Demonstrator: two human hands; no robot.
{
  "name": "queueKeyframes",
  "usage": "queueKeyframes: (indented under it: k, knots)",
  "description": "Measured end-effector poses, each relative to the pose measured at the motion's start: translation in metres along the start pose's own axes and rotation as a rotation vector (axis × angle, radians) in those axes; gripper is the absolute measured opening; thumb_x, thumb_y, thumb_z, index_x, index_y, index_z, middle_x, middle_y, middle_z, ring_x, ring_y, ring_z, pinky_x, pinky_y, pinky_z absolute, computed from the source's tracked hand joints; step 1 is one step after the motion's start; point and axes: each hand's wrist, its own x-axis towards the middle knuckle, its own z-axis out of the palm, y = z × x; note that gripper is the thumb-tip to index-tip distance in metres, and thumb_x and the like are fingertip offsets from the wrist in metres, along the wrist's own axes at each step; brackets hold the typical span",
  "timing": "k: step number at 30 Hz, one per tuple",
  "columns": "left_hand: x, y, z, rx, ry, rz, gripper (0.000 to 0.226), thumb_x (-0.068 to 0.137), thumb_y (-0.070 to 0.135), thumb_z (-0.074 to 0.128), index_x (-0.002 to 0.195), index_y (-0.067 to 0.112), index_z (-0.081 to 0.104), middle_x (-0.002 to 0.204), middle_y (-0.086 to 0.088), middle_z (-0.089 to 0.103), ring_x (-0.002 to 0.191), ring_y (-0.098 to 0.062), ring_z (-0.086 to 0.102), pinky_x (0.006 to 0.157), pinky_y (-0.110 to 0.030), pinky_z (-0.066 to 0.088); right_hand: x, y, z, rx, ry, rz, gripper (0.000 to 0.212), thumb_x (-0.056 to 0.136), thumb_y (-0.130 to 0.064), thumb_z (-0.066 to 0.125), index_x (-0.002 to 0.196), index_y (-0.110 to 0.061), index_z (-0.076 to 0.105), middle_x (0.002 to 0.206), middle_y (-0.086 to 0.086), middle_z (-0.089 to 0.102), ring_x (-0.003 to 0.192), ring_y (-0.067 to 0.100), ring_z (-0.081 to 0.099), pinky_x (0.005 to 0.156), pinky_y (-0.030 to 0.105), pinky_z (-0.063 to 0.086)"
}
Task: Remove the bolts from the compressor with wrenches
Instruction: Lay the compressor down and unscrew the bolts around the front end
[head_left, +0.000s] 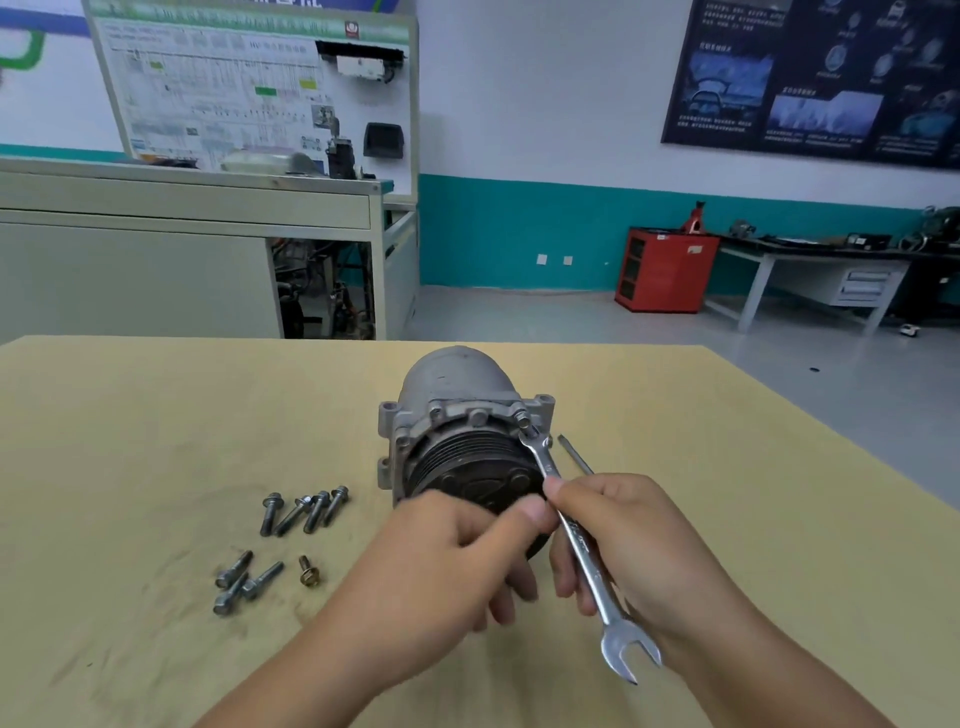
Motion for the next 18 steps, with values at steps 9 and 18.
queueKeyframes:
  k: [9,18]
  knots:
    - [-0.004,-0.008,0.009,-0.435,-0.319,-0.148,0.026,0.073,0.045,0.063,0.064,0.024,0.075,0.069,-0.002,0.073,0.052,-0.005,0.053,0.047,-0.014,0.031,0.006,-0.001,0.013,0.21,0.068,0.048,0.035,0.093,-0.018,0.051,0.062,-0.003,0.057,0.038,0.009,0.047,0.028,0.014,0.037,0.033,0.014,0.03]
    - [-0.005,-0.007,0.007,-0.647,-0.364,-0.261,0.03,0.068,0.042,0.065,0.051,0.018,0.069,0.055,-0.003,0.066,0.041,-0.005,0.047,0.039,-0.013,0.025,0.009,-0.003,0.022,0.251,0.051,0.065,0.035,0.094,-0.019,0.05,0.063,-0.005,0.056,0.038,0.006,0.049,0.03,0.013,0.04,0.034,0.015,0.031]
